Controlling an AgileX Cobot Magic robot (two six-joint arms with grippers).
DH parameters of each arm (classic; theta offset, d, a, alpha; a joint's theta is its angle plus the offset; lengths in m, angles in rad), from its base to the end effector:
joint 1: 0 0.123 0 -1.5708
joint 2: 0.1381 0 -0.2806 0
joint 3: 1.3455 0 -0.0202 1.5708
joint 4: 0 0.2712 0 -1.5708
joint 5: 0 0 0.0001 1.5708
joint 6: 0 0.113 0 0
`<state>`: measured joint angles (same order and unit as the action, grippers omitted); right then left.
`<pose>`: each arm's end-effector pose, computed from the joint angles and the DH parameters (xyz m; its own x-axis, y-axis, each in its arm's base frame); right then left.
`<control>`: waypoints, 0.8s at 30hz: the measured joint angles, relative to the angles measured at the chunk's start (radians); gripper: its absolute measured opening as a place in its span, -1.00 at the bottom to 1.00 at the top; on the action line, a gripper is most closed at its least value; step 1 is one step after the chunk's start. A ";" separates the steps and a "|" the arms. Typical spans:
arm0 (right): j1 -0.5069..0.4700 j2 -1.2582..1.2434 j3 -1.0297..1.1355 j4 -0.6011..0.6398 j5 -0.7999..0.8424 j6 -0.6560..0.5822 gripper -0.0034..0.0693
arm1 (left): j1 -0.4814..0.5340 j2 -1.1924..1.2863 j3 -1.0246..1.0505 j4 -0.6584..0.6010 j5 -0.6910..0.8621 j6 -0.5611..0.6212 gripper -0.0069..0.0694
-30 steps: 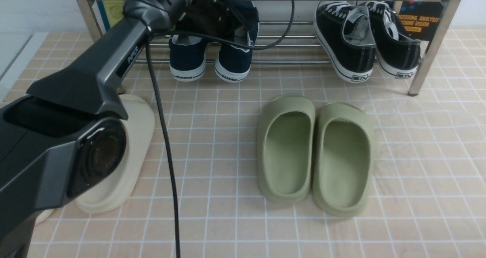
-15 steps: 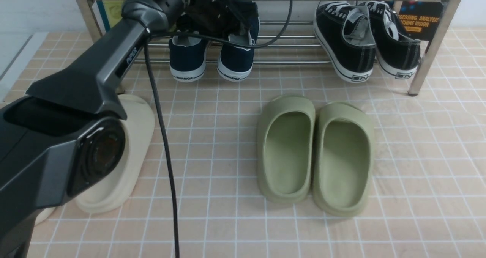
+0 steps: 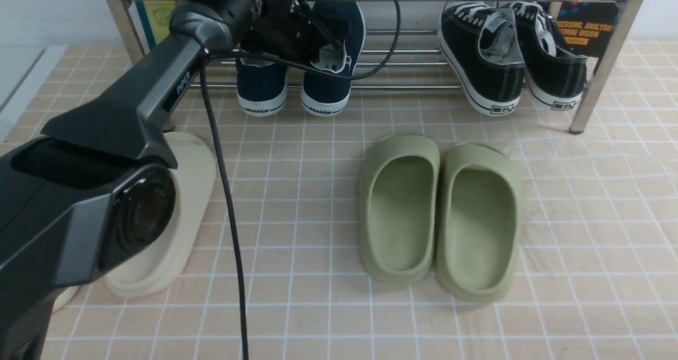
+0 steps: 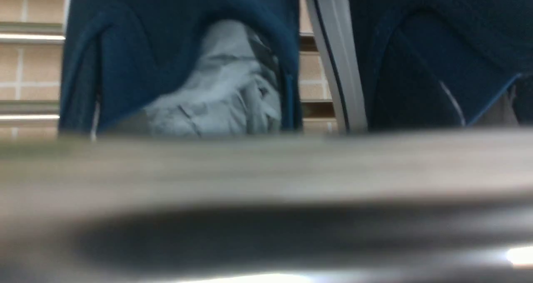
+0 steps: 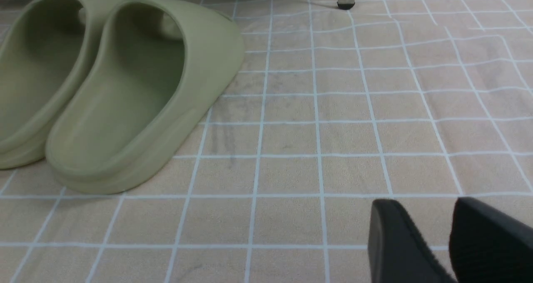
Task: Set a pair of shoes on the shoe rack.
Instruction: Use the left arm to put a shoe into the shoe rack
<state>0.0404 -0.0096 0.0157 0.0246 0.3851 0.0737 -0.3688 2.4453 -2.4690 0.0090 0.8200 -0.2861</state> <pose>0.0981 0.0050 0.1672 -0.3023 0.0842 -0.9495 -0.0202 0.9953 0.0947 0.5515 -0.2124 0.2481 -0.6820 -0.0326 -0.7306 0.1742 0.9630 -0.2056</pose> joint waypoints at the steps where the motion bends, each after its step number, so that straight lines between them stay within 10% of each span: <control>1: 0.000 0.000 0.000 0.000 0.000 0.000 -0.25 | 0.000 0.000 0.000 -0.009 -0.002 0.000 -0.72; 10: 0.000 0.000 0.000 0.000 0.000 0.000 -0.25 | -0.001 0.000 0.000 -0.016 -0.006 0.019 -0.67; 19: 0.000 0.000 0.000 0.000 0.000 0.000 -0.25 | 0.000 -0.017 -0.001 -0.022 0.028 0.037 0.24; 24: 0.000 0.000 0.000 0.000 0.000 0.000 -0.25 | 0.000 -0.123 -0.001 -0.009 0.103 0.136 0.27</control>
<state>0.0404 -0.0096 0.0157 0.0246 0.3851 0.0737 -0.3693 2.3220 -2.4704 0.0000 0.9232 -0.1502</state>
